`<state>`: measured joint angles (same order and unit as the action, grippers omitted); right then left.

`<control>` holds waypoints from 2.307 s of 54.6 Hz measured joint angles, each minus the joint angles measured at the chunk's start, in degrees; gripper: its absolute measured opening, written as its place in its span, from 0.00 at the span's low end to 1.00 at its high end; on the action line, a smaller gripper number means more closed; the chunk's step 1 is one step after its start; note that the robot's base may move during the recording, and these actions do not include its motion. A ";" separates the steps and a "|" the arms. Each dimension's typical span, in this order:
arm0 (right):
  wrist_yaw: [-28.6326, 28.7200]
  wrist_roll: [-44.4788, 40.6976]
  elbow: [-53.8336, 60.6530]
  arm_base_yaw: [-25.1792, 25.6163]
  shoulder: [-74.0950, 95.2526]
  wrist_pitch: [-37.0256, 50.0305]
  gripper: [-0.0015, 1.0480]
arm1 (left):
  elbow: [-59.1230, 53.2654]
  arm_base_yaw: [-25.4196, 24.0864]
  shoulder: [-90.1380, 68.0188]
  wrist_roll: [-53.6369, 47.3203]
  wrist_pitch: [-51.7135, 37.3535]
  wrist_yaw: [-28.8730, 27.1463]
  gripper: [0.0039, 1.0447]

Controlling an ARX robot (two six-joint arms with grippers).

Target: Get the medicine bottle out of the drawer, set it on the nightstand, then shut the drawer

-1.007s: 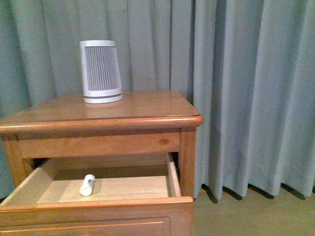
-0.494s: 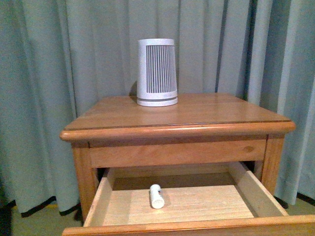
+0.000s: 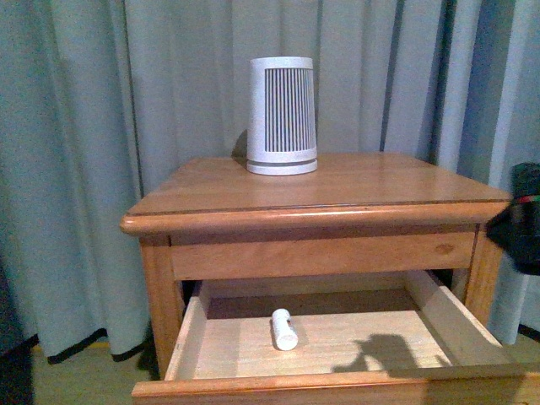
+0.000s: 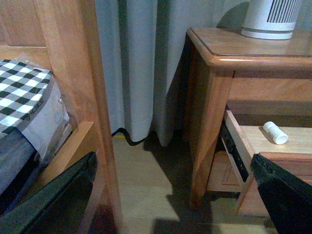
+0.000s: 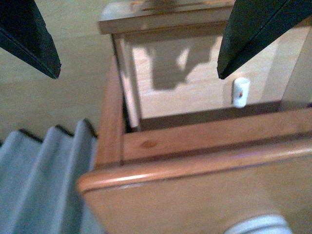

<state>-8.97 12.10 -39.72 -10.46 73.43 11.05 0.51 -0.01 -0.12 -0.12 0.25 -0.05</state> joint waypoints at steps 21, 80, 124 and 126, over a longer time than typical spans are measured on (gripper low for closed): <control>-5.31 -1.57 -13.09 -10.97 24.39 4.37 0.93 | 0.00 0.02 0.00 0.00 0.00 0.00 0.94; -9.49 1.75 -42.86 -16.35 59.36 1.95 0.93 | 0.00 0.00 0.00 0.00 0.00 0.00 0.94; -13.35 0.57 -47.21 -17.57 65.51 5.35 0.29 | 0.00 0.00 0.00 0.00 0.00 0.00 0.94; -13.33 0.44 -47.21 -17.53 65.51 5.38 0.28 | 0.00 0.00 0.00 0.00 0.00 0.00 0.94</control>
<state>-22.30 12.53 -86.94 -27.99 138.93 16.43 0.51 -0.01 -0.12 -0.12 0.25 -0.05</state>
